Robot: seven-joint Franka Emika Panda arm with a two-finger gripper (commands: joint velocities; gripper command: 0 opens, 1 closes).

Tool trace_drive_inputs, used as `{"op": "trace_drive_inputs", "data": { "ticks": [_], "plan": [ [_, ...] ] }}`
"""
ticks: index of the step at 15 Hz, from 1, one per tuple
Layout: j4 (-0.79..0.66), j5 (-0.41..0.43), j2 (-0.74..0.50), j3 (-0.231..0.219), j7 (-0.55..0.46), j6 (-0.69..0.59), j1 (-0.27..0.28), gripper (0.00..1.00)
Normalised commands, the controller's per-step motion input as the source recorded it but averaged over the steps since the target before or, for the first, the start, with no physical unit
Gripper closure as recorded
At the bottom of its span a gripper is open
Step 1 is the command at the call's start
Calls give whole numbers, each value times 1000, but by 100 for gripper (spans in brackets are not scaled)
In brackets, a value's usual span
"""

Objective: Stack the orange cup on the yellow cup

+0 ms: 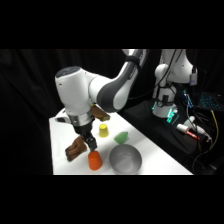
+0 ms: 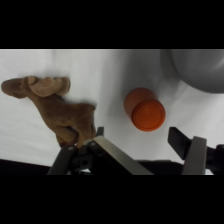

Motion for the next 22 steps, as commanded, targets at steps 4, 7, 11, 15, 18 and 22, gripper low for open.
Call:
{"op": "trace_drive_inputs", "data": {
  "ticks": [4,7,11,15,18,22],
  "plan": [
    [199,-3,150,26,13,-74,25,0],
    [212,34,147,43,-18,-84,4,0],
    [234,35,168,34,-23,-123,17,0],
    [268,54,180,31,-66,-136,-11,0],
    [293,49,181,34,-101,-112,-19,0],
    [279,43,146,46,-146,-56,-31,25]
  ]
}}
